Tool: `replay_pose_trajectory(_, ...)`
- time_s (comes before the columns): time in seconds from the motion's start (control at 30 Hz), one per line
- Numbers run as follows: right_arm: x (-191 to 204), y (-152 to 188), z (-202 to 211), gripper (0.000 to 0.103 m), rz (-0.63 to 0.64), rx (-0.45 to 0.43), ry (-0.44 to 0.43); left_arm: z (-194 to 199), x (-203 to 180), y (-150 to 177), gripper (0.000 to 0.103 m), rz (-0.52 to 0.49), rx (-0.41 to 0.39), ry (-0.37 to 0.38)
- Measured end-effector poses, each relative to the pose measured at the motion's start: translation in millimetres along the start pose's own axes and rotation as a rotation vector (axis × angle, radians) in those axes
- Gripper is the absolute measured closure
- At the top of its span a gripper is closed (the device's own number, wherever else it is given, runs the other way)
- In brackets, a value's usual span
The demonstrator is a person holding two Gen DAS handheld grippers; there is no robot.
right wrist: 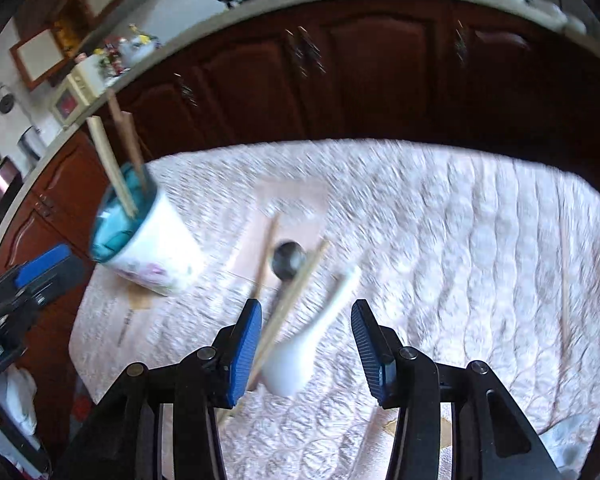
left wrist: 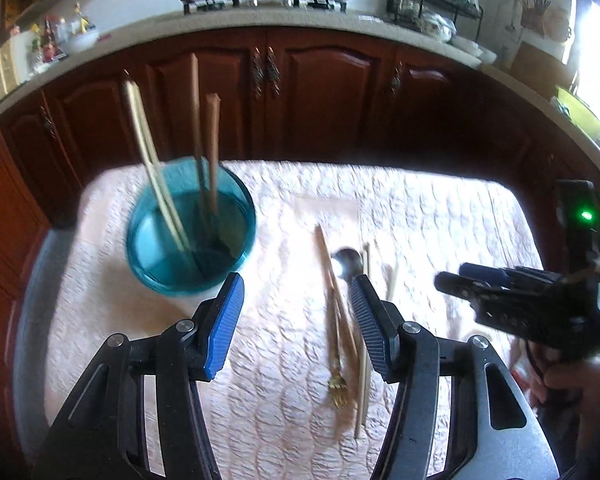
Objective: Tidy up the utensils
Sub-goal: 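Lower the right tool onto the white spatula while the left tool grasps a chopstick, then lift the spatula with the right tool while the left tool carries the chopstick to the cup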
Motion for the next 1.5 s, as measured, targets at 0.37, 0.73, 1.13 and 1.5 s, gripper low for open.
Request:
replay_pose_trajectory(0.37, -16, 4, -91, 0.064, -0.147, 0.151, -0.038, -58, -1, 16, 0.048, 0.029, 0.106, 0.014)
replay_pose_trajectory(0.73, -22, -12, -113, 0.092, -0.112, 0.128, -0.051, -130, -4, -12, 0.048, 0.098, 0.131, -0.019)
replay_pose_trajectory(1.13, -57, 1, -101, 0.093, -0.102, 0.152, -0.127, -207, 9, -47, 0.06, 0.164, 0.193, -0.104)
replay_pose_trajectory(1.5, -58, -14, -104, 0.092, -0.09, 0.136, -0.143, -202, 4, -44, 0.099, 0.142, 0.212, -0.036)
Point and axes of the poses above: each gripper's, at about its wrist camera, not at the fingertips, and z roughly against the way its jaws point, x to its left, y to its underside, the point moved 4 cm from there along -z, roughly the way its jaws point, and after that the axes turned 12 degrees about y, right-handed, at the moved point
